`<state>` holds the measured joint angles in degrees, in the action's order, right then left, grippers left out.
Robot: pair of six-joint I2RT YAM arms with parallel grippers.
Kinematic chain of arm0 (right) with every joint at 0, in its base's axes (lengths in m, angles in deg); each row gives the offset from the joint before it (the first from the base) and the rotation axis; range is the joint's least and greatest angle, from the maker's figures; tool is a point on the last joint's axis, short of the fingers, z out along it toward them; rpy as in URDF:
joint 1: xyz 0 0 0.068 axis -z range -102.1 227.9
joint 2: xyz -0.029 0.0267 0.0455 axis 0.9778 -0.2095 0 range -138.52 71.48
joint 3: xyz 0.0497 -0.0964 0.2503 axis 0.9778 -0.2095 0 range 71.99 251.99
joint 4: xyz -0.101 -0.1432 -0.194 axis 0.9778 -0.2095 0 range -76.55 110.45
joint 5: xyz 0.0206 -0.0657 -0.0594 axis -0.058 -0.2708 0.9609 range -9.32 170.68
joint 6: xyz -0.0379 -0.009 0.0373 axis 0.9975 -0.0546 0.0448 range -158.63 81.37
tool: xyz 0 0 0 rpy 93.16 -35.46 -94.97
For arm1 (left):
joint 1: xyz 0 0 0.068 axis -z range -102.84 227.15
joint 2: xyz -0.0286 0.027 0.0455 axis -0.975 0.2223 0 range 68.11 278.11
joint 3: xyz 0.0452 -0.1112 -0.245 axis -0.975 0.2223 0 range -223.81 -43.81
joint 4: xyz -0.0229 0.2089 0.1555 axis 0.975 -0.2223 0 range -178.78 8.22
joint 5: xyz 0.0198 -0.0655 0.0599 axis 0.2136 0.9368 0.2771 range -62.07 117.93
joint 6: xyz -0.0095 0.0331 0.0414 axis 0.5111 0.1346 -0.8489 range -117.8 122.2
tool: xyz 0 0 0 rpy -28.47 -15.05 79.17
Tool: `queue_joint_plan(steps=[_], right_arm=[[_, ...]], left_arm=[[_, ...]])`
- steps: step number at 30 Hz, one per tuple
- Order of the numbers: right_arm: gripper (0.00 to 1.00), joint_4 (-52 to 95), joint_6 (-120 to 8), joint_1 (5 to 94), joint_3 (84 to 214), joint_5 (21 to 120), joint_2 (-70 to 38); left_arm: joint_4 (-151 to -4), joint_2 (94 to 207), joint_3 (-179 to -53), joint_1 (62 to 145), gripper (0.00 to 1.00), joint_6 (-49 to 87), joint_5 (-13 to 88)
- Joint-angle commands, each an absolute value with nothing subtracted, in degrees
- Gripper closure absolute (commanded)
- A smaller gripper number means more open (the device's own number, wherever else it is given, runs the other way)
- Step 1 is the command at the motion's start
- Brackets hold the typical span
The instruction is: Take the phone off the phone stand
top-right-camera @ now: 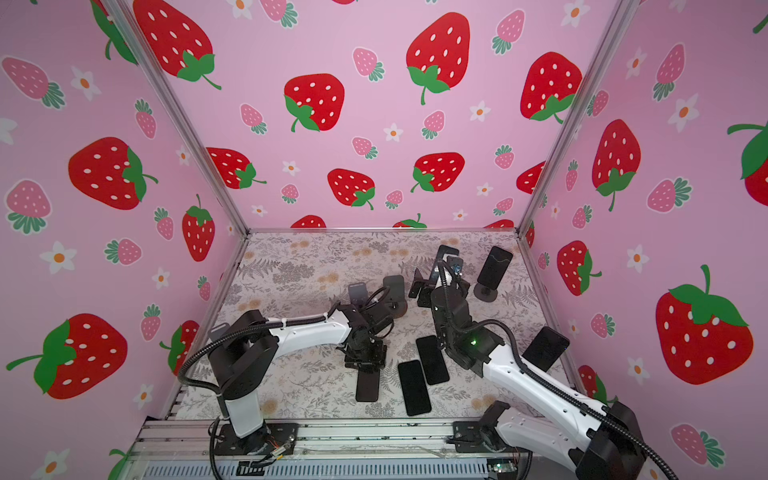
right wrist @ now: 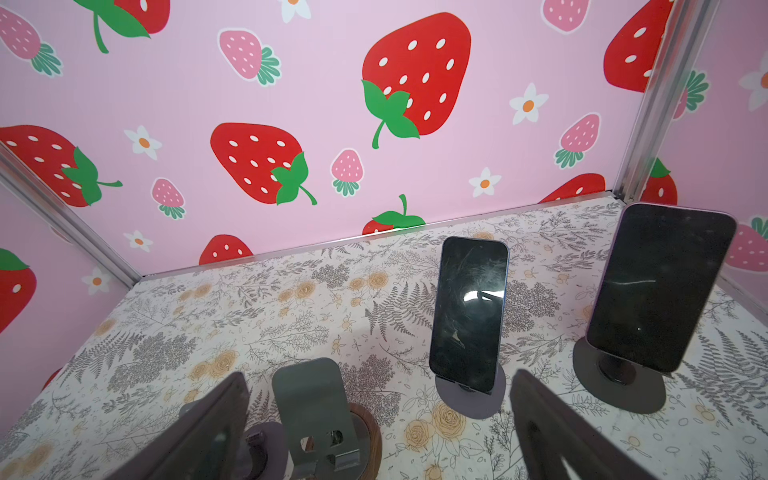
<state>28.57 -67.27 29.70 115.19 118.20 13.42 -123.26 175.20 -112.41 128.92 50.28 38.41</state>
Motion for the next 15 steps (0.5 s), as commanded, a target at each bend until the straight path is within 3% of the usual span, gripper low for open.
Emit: queue_joint_plan(steps=[1,15], right_arm=[[0.0,29.13,-66.93,30.04,114.09,119.23,14.61],[0.0,29.63,-66.4,30.1,113.44,119.09,15.69]], left_arm=[[-118.88,180.22,-111.14,128.93,0.28,50.08,35.43],[-118.54,182.58,-112.37,129.05,0.24,49.58,38.93]])
